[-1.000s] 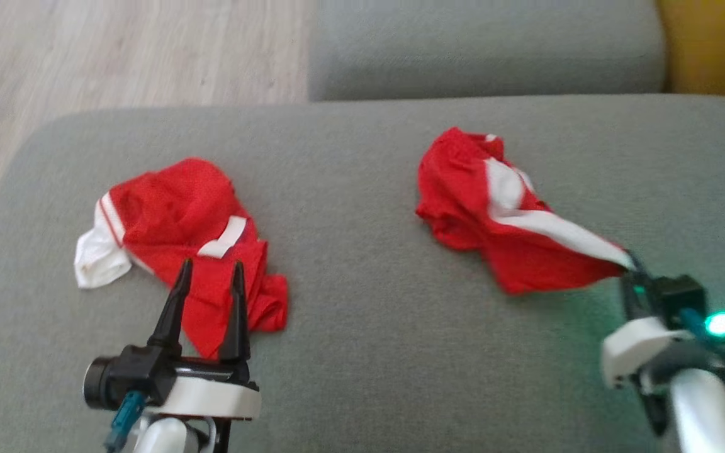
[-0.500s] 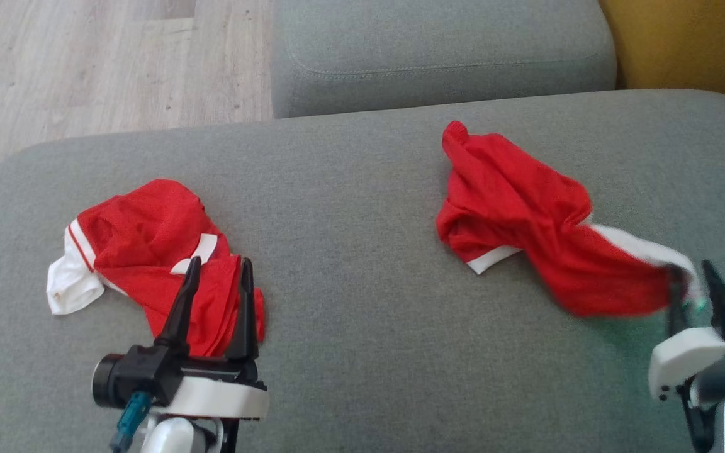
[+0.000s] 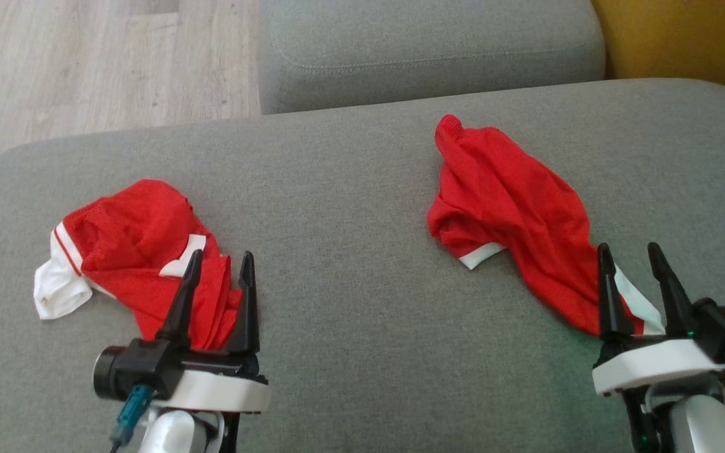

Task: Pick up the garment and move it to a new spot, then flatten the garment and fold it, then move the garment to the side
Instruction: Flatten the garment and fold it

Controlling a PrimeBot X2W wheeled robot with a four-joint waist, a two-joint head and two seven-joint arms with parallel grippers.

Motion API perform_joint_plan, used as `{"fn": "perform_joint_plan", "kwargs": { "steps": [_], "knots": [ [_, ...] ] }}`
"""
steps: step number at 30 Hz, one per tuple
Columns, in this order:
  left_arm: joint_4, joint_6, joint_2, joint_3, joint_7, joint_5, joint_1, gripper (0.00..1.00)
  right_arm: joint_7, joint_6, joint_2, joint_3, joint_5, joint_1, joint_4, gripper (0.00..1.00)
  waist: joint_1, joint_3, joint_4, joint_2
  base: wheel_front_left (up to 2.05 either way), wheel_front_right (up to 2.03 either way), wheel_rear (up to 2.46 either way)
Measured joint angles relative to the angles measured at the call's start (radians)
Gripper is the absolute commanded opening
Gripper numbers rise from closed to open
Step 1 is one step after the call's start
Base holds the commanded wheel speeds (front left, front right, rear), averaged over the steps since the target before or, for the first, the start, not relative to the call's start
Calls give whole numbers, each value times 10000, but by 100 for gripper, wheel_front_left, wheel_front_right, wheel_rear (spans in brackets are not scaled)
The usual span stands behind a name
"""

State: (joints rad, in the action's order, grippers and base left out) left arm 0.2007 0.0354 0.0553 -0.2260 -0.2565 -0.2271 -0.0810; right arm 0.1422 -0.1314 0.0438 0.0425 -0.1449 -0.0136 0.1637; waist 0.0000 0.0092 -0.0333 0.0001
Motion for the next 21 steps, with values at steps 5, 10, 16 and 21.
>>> {"fn": "perform_joint_plan", "kwargs": {
  "steps": [5, 10, 16, 21],
  "knots": [
    [-4, 12, -17, -40, 0, 0, -105, 100, 77, 0, 0, 155, -466, -341, 431, 100, 0, 262, 99, 0, 0, 0, 0],
    [-4, 27, -27, -107, 0, 13, -293, 100, -387, 0, 8, 1041, -746, -1843, 1613, 100, 1, 648, 283, 0, 0, 0, 0],
    [79, 92, -35, -278, 0, 82, -519, 100, -1129, 0, 13, 1716, -721, -3525, 4155, 100, 2, 1034, 645, 0, 0, 0, 0],
    [121, 98, -38, -345, 0, 84, -636, 100, -1248, 0, 17, 2176, -418, -4434, 6194, 100, 2, 1208, 930, 0, 0, 0, 0]
  ]
}}
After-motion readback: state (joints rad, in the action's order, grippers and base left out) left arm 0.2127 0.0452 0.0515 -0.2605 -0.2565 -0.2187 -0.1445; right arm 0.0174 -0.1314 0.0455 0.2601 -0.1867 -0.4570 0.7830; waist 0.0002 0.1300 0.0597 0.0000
